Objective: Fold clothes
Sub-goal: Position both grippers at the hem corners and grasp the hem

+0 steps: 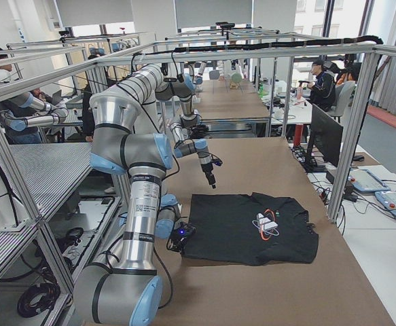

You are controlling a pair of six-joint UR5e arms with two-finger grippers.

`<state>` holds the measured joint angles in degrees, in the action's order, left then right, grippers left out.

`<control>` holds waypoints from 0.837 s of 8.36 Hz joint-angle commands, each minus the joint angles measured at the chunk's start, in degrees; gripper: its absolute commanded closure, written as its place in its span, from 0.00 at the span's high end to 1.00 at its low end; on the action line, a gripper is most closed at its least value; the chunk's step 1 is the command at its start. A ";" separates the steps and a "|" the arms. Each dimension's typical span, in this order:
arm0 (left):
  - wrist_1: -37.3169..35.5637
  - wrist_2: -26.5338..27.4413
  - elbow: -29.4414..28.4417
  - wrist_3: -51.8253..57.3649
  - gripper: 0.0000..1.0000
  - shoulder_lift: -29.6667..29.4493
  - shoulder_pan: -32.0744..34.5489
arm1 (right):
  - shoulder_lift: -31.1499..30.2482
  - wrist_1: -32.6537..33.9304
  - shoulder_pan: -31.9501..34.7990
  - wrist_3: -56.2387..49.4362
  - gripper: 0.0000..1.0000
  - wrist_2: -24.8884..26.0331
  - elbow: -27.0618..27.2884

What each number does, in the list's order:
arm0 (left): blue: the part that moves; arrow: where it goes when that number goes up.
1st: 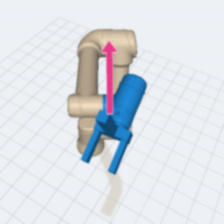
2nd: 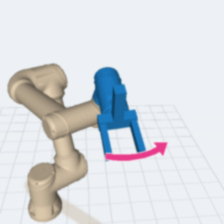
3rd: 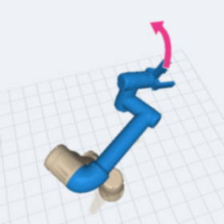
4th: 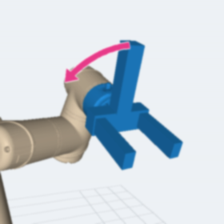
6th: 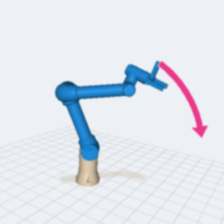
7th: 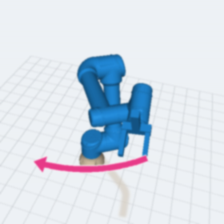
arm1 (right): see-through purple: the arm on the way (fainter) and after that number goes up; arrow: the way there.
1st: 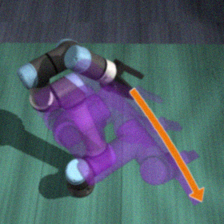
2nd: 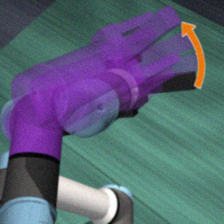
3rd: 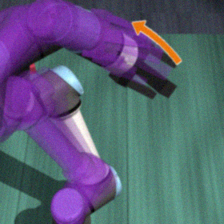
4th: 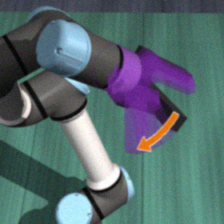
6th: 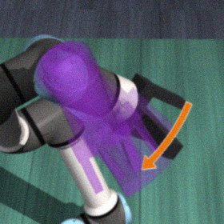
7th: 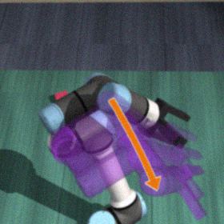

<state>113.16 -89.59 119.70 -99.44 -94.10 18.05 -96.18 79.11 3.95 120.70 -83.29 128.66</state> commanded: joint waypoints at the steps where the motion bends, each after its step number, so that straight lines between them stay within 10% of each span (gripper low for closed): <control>1: -0.22 4.50 1.41 -7.93 0.68 3.58 -8.97 | 0.20 -0.01 0.00 -0.02 0.00 -0.03 0.10; 7: -0.57 9.08 0.18 -10.68 0.48 3.40 -14.89 | 0.11 -0.01 0.35 -0.11 0.00 0.06 -0.34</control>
<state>112.60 -80.47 120.07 -110.06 -90.06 3.46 -96.07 79.10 4.24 120.59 -83.25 128.42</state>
